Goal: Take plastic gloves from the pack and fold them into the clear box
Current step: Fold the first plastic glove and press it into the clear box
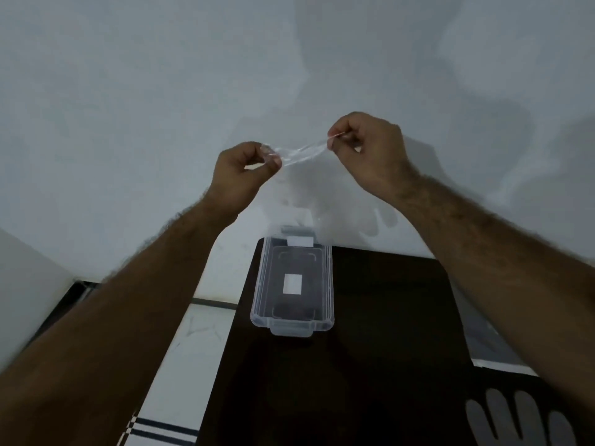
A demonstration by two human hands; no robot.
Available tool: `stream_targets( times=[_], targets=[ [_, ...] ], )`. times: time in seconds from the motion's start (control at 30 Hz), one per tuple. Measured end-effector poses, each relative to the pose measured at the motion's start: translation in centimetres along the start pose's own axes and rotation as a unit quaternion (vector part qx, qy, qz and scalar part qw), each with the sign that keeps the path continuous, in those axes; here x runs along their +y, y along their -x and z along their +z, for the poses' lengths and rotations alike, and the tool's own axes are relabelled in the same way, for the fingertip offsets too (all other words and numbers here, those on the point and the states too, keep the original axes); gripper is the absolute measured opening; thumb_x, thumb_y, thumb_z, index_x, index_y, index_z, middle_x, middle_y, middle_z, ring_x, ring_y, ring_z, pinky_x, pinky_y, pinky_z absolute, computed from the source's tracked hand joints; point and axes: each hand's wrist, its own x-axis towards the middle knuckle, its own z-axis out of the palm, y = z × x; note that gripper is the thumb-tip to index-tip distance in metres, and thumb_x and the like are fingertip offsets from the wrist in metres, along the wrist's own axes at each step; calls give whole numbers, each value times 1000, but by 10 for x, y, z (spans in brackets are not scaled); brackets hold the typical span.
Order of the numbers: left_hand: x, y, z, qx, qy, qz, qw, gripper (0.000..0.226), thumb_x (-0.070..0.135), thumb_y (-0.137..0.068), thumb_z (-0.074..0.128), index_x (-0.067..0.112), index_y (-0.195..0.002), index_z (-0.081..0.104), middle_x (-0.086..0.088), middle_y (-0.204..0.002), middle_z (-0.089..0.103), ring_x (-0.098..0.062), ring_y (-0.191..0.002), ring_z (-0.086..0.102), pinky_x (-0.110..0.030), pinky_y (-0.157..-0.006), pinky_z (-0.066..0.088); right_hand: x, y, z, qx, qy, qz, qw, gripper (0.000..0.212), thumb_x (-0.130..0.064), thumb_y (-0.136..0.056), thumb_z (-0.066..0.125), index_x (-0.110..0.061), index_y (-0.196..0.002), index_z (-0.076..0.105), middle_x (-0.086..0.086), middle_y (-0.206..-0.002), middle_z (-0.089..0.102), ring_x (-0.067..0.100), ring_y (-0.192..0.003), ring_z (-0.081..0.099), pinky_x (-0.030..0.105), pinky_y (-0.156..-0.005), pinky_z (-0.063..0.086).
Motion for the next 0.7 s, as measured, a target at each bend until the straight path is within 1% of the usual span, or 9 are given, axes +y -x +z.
stream_targets(
  times=[0.07, 0.17, 0.27, 0.37, 0.43, 0.5, 0.6, 0.63, 0.7],
  targets=[
    [1, -1, -6, 0, 35, 15, 999, 13, 11, -94, 83, 21, -90, 77, -7, -104, 78, -19, -102, 72, -38, -97, 60, -4, 8, 2, 21, -25, -14, 999, 9, -18, -98, 74, -13, -105, 77, -9, -98, 77, 4, -89, 72, 11, -82, 53],
    [-1, 11, -11, -4, 66, 20, 998, 16, 7, -94, 82, 22, -91, 78, -5, -101, 78, -23, -102, 73, -40, -97, 60, -3, 30, 8, 28, -48, -28, 998, 8, -15, -98, 75, -10, -105, 76, -9, -98, 75, 3, -89, 71, 15, -84, 55],
    [-19, 24, -15, -26, 23, 35, 999, 8, 10, -94, 83, 13, -94, 77, -9, -101, 78, -30, -99, 74, -45, -97, 61, 9, 55, 21, 8, -41, -30, 999, 7, -12, -98, 75, -8, -104, 77, -15, -98, 74, 0, -91, 70, 17, -87, 55],
    [-44, 38, -17, -42, -45, 43, 997, 8, 7, -94, 83, 8, -99, 77, -8, -103, 79, -30, -97, 75, -38, -97, 61, 27, 76, 36, -38, -21, -29, 999, 9, -10, -97, 75, -10, -106, 78, -9, -101, 77, 6, -92, 72, 21, -89, 58],
    [-62, 45, -15, -45, -76, 35, 995, 13, 7, -94, 83, 12, -105, 79, -5, -108, 80, -25, -99, 76, -35, -99, 60, 39, 86, 47, -85, 8, -33, 996, 10, -13, -98, 75, -13, -107, 79, -6, -100, 79, 8, -91, 72, 23, -88, 58],
    [-81, 51, -13, -52, -108, 13, 993, 16, 10, -95, 82, 15, -110, 81, 1, -111, 82, -19, -100, 76, -34, -101, 60, 51, 95, 61, -121, 39, -38, 991, 11, -17, -98, 74, -15, -108, 79, -5, -99, 80, 11, -87, 72, 29, -87, 58],
    [-108, 60, -9, -63, -145, -20, 987, 15, 19, -97, 81, 19, -111, 84, 8, -112, 82, -16, -105, 76, -32, -96, 61, 66, 107, 79, -160, 74, -38, 984, 13, -21, -98, 71, -17, -108, 78, -3, -97, 81, 15, -79, 71, 35, -89, 55],
    [-115, 64, -8, -64, -157, -31, 985, 15, 20, -97, 81, 21, -112, 84, 9, -112, 81, -14, -107, 75, -27, -94, 59, 70, 112, 84, -172, 81, -40, 981, 14, -22, -98, 69, -17, -107, 78, -3, -95, 81, 16, -76, 71, 35, -91, 53],
    [-130, 72, -8, -69, -174, -53, 981, 15, 21, -97, 80, 21, -112, 85, 10, -112, 81, -12, -109, 75, -13, -93, 54, 76, 121, 93, -199, 99, -42, 974, 13, -23, -98, 68, -18, -106, 77, -3, -90, 80, 16, -71, 69, 32, -93, 49]
  ],
)
